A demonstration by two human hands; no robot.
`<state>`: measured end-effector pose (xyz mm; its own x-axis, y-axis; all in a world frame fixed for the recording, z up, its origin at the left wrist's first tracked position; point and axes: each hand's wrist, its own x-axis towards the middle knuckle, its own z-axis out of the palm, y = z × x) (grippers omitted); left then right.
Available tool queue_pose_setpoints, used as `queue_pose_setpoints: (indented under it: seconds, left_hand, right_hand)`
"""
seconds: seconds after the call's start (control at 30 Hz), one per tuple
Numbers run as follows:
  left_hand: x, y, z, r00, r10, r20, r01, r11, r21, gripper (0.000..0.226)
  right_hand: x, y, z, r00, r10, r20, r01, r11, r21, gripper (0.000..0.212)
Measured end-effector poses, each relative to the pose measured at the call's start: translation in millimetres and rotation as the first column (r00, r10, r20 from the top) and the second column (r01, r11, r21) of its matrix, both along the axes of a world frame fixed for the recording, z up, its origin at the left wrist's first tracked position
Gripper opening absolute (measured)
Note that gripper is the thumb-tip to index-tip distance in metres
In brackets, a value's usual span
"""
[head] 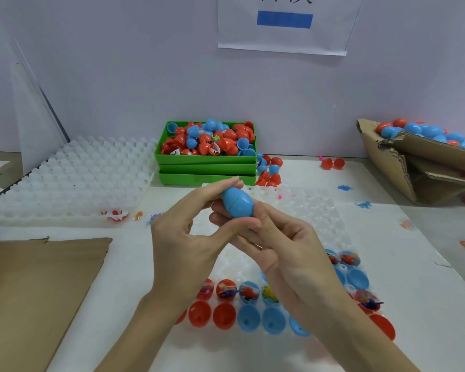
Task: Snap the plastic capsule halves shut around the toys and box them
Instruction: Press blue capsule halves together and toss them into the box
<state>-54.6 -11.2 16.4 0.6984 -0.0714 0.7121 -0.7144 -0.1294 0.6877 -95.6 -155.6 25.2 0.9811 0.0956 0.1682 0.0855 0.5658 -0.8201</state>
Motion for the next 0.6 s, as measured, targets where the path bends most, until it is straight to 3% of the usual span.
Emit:
queue_pose_setpoints:
  seconds: [0.6]
  left_hand:
    - [-5.8,-7.7,0.6,0.997,-0.069,0.020,0.069,0.998,0.010,0.039]
  right_hand:
    - [-0.1,-3.2,-0.9,0.998,0.049,-0.030,-0.045,0.991,0.123,0.031]
